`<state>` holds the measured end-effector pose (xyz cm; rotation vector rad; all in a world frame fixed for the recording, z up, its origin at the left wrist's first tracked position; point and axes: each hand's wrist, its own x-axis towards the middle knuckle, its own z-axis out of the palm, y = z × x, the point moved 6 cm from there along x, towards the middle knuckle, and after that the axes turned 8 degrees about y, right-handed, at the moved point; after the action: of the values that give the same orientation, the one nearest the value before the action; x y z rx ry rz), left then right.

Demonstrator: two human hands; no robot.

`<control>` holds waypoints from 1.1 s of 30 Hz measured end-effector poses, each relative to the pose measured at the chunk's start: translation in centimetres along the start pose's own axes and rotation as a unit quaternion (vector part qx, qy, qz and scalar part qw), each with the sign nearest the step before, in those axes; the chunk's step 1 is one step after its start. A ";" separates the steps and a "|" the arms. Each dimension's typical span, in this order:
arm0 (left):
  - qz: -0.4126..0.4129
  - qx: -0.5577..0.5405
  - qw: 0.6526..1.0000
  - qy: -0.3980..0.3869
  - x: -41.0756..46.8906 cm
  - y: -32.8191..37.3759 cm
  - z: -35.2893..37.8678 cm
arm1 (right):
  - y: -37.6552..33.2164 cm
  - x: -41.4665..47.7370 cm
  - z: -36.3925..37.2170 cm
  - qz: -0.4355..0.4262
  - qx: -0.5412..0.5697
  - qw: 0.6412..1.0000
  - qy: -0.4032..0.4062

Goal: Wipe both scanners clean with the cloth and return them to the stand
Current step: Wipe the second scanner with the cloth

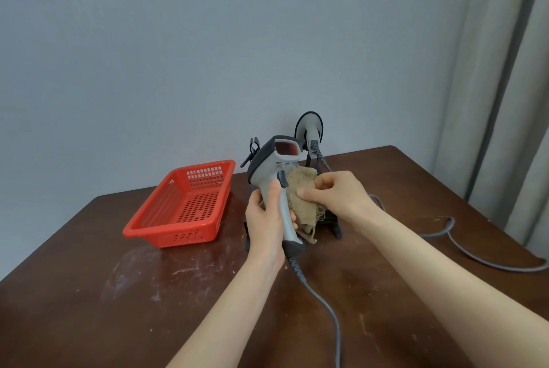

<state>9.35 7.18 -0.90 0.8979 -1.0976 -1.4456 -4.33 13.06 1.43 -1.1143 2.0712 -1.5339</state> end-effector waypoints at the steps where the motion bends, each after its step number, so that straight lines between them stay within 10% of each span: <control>1: -0.001 0.004 1.000 0.005 0.1 -0.1 -0.2 | -0.2 0.1 -0.1 -0.014 -0.025 0.999 0.016; 11: -0.058 -0.023 0.998 -0.007 -0.4 -1.6 -0.5 | -1.5 -2.4 2.9 0.091 0.365 0.924 -0.075; 18: -0.078 -0.009 0.997 -0.003 -0.2 -1.5 -1.6 | -2.7 -1.3 -0.9 -0.072 0.136 0.976 0.154; 23: -0.043 0.013 0.999 -0.018 -0.6 -0.9 -1.3 | -5.8 -1.7 -0.7 -0.264 -0.141 0.944 0.142; 33: 0.009 0.067 0.998 -0.020 -0.4 -0.7 -1.0 | -7.0 -2.4 0.1 -0.263 -0.086 0.957 0.085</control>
<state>10.17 7.45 -1.83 0.9526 -1.2410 -1.3930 0.03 14.00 7.33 -1.7676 2.1632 -1.7539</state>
